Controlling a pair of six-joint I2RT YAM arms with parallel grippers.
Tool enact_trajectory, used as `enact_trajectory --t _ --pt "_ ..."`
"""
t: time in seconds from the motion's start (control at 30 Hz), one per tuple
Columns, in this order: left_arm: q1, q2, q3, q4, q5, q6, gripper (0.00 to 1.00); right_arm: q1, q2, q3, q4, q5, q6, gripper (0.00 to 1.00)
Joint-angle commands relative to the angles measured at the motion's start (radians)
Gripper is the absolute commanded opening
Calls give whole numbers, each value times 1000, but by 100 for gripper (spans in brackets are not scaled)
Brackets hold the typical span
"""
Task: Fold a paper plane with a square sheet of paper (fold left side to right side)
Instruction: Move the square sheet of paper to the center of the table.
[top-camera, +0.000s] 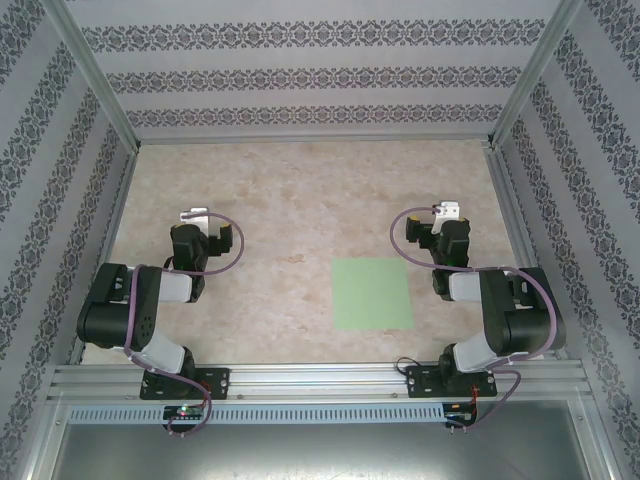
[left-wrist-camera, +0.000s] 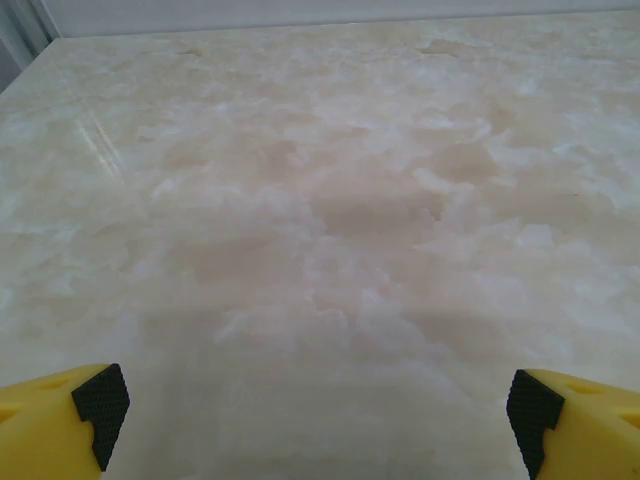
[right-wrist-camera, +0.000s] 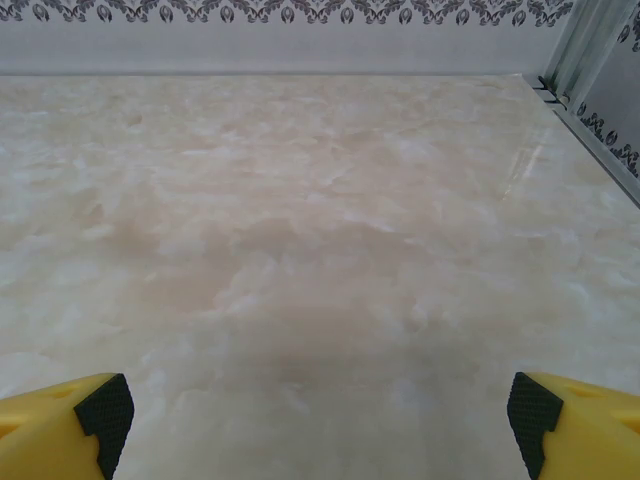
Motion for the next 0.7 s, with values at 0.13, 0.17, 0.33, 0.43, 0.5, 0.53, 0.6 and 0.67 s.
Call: enact_trajectory --t 0.13,0.17,0.33,0.43,0.5,0.53,0.6,0.67 --pt "12 4 18 6 16 -8 100 8 -3 5 31 13 7 98" --pt "13 4 18 6 16 -9 100 8 -2 6 30 11 6 98" --pt "12 5 18 7 16 -10 100 7 -1 7 31 9 6 98" --pt "14 4 18 3 18 -10 100 4 -1 8 28 3 8 98" --pt "15 4 19 1 23 -12 100 -1 -1 10 26 -6 12 98" --pt "16 5 19 1 24 -12 100 -5 -1 10 26 -15 13 98" --pt "19 4 19 3 28 -13 100 -7 -1 10 25 -19 15 98" --pt "18 4 17 5 29 -13 100 -10 -3 7 28 -24 16 98"
